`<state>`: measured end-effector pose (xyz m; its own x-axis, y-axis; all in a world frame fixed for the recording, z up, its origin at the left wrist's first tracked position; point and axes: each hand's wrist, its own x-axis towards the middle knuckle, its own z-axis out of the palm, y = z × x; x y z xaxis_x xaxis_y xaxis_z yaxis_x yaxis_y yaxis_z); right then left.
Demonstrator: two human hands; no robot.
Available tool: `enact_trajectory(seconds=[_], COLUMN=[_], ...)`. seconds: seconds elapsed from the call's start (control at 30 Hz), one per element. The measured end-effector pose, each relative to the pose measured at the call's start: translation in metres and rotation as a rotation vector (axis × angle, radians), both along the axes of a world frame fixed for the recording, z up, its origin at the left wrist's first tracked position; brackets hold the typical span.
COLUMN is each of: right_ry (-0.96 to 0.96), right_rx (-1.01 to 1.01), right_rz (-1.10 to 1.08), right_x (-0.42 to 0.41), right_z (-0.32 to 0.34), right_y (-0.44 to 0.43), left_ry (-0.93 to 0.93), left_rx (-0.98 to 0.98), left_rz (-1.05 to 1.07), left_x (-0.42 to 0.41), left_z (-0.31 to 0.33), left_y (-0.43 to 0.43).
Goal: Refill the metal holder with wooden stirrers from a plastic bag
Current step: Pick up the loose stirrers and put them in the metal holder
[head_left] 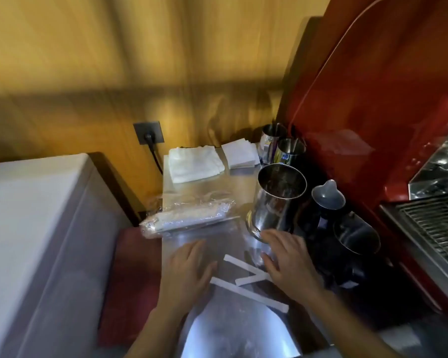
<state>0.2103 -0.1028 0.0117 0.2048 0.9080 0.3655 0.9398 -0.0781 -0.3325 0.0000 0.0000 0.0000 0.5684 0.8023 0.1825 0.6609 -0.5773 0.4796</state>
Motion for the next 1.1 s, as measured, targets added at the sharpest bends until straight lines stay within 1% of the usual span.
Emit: enact_trajectory(seconds=[0.1,0.2,0.33,0.43,0.53,0.6,0.67,0.73,0.87,0.97,1.03,1.07,1.1], right_ry=[-0.087,-0.082,-0.086,-0.065,-0.057,-0.095,-0.106,-0.066,-0.049,-0.023,-0.034,-0.026,-0.009], right_rx=[-0.057,-0.179,-0.316,-0.353,-0.388,-0.355,-0.339,-0.330,-0.339,-0.308,-0.282,-0.270,-0.257], right_rz=[0.024,0.053,0.102,0.116,0.112,0.130,0.131,0.132,0.118,0.146,0.159,0.151,0.140], right_x=[-0.003,-0.005,-0.004,-0.004,-0.005,-0.006,-0.007,-0.005,0.000,-0.003,-0.004,-0.005,-0.006], right_z=[-0.018,-0.030,-0.032,-0.032,-0.026,-0.022,-0.022,-0.024,-0.032,-0.032,-0.031,-0.030,-0.030], right_y=[-0.006,-0.013,-0.015,-0.015,-0.011,-0.010,-0.009,-0.008,-0.005,-0.004,-0.003,-0.002,-0.002], left_ry=[0.020,0.048,0.020,0.040,0.130,0.180,0.183,0.091,-0.119,-0.433,-0.614,-0.737,-0.822], left_rx=[-0.002,-0.031,-0.013,-0.072,-0.078,-0.067,-0.072,-0.145,-0.417,-0.698,-0.882,-0.987,-1.038], left_rz=[-0.110,-0.201,-0.226,-0.226,-0.225,-0.253,-0.266,-0.231,-0.084,0.064,0.115,0.146,0.166], left_x=[0.000,0.000,0.001,0.003,0.006,0.006,0.006,0.004,0.003,0.010,0.017,0.021,0.026], left_z=[-0.013,-0.024,-0.031,-0.034,-0.036,-0.036,-0.032,-0.026,-0.012,-0.002,0.005,0.009,0.013], left_y=[-0.008,-0.015,-0.013,-0.011,-0.010,-0.012,-0.012,-0.010,-0.007,-0.006,-0.006,-0.007,-0.008])
